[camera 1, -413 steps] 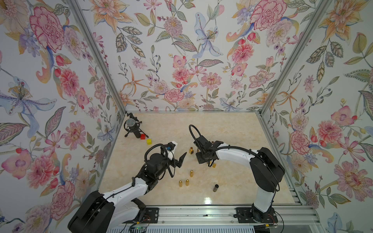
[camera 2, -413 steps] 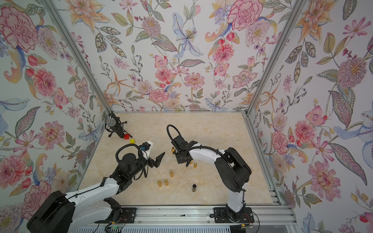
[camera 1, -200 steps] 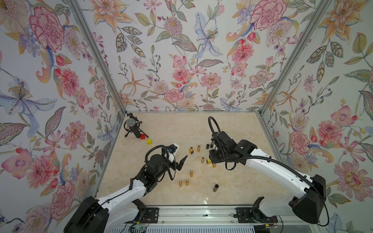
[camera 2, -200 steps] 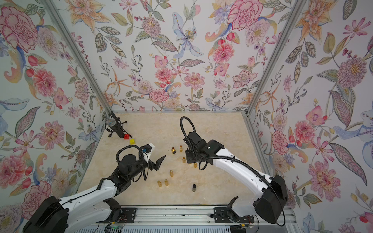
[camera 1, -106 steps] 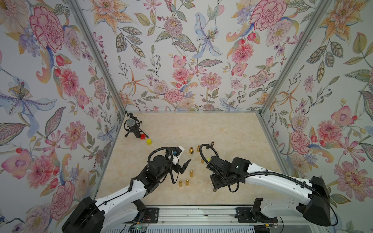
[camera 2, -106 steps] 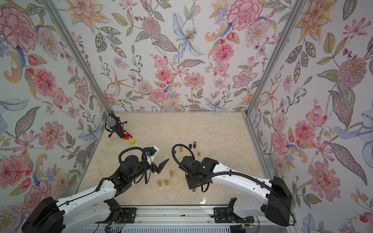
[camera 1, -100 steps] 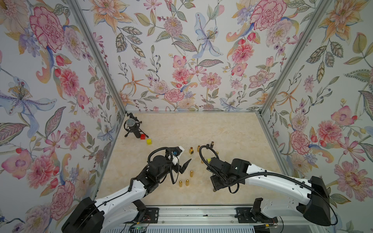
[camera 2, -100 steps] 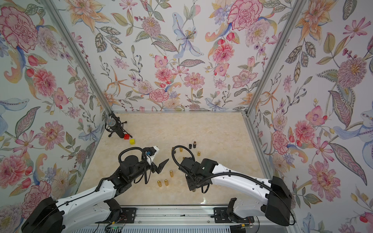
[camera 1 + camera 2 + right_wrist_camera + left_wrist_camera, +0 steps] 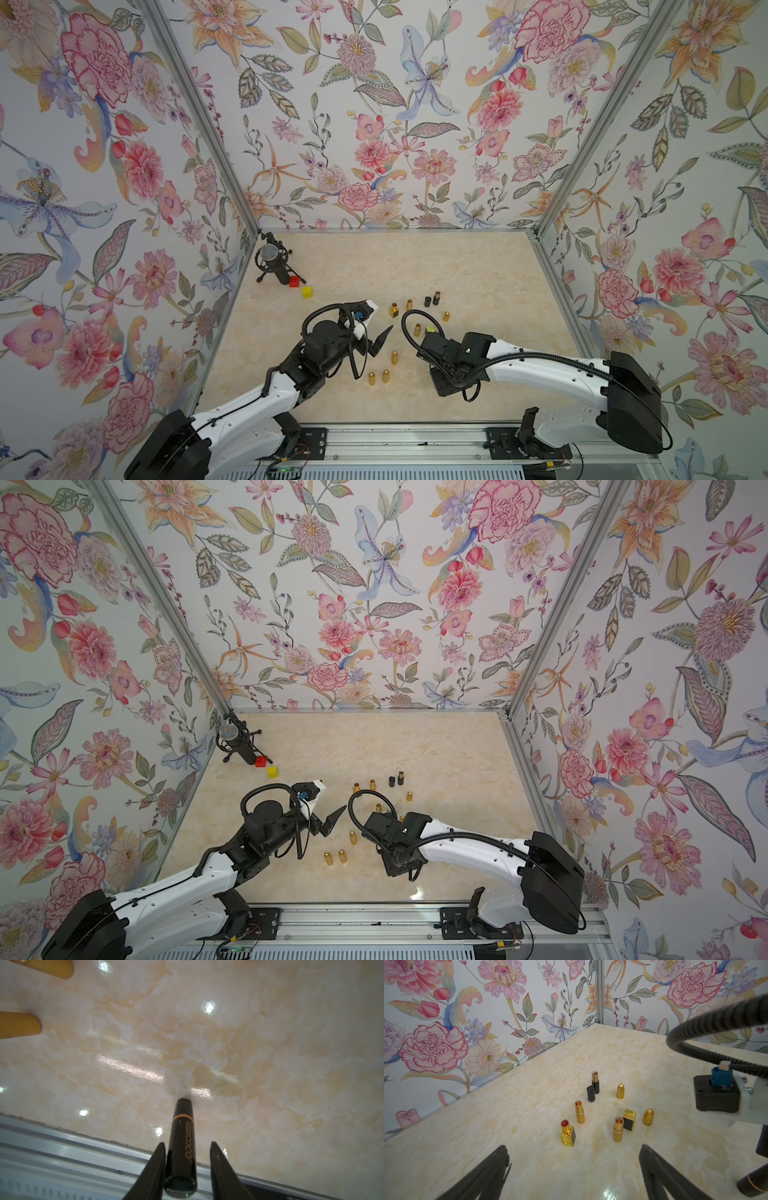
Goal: Open the lipstick cap
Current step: Pick up the lipstick at the center of the board.
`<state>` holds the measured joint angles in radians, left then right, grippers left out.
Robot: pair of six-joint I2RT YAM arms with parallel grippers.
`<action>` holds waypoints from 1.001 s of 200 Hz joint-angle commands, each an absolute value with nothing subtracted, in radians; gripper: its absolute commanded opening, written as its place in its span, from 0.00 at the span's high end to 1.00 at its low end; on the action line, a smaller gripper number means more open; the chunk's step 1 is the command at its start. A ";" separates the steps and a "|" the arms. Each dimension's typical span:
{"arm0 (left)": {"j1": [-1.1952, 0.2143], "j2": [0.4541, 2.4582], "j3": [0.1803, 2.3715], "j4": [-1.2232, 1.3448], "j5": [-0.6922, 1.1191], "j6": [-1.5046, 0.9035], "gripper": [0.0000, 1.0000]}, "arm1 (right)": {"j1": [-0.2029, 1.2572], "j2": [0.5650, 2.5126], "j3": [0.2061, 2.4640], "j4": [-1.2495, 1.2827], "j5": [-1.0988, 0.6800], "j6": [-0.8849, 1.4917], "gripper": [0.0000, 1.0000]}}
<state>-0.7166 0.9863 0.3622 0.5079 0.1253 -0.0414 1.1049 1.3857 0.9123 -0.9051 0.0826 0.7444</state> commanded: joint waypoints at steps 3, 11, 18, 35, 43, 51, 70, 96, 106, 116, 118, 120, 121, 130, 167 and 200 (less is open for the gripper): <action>-0.727 0.977 0.344 0.505 0.103 -0.049 0.01 | 1.111 1.399 0.894 -0.893 0.068 0.753 0.66; -0.727 0.977 0.344 0.508 0.102 -0.049 0.01 | 1.112 1.400 0.893 -0.894 0.068 0.752 0.67; -0.727 0.977 0.342 0.508 0.100 -0.049 0.01 | 1.112 1.401 0.891 -0.894 0.066 0.750 0.67; -0.727 0.977 0.341 0.510 0.100 -0.049 0.01 | 1.110 1.403 0.889 -0.893 0.067 0.749 0.69; -0.726 0.976 0.341 0.510 0.099 -0.049 0.01 | 1.110 1.403 0.891 -0.894 0.065 0.747 0.72; -0.727 0.977 0.340 0.509 0.097 -0.049 0.01 | 1.110 1.402 0.891 -0.894 0.063 0.747 0.73; -0.727 0.977 0.337 0.511 0.096 -0.049 0.01 | 1.110 1.400 0.895 -0.893 0.063 0.746 0.77; -0.727 0.977 0.337 0.514 0.095 -0.052 0.01 | 1.104 1.400 0.905 -0.895 0.055 0.738 0.80; -0.727 0.977 0.337 0.515 0.095 -0.052 0.01 | 1.100 1.392 0.911 -0.894 0.055 0.737 0.80; -0.727 0.977 0.338 0.517 0.094 -0.052 0.01 | 1.089 1.379 0.920 -0.894 0.054 0.735 0.80; -0.727 0.977 0.339 0.517 0.094 -0.053 0.01 | 1.086 1.376 0.922 -0.894 0.053 0.734 0.80; -0.727 0.977 0.339 0.518 0.094 -0.052 0.01 | 1.082 1.372 0.923 -0.894 0.052 0.733 0.80; -0.727 0.977 0.339 0.518 0.094 -0.052 0.01 | 1.080 1.371 0.924 -0.894 0.051 0.733 0.80; -0.727 0.977 0.339 0.521 0.091 -0.053 0.01 | 1.059 1.353 0.934 -0.896 0.043 0.727 0.80; -0.727 0.992 0.368 0.529 0.108 -0.039 0.01 | 0.961 1.294 1.038 -0.923 -0.001 0.676 0.80; -0.727 1.033 0.408 0.534 0.171 -0.005 0.01 | 0.849 1.301 1.168 -0.959 -0.070 0.598 0.79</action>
<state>-0.7166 1.0103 0.3611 0.5087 0.1238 -0.0326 0.9146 1.3125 1.0828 -0.9146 -0.0067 0.6685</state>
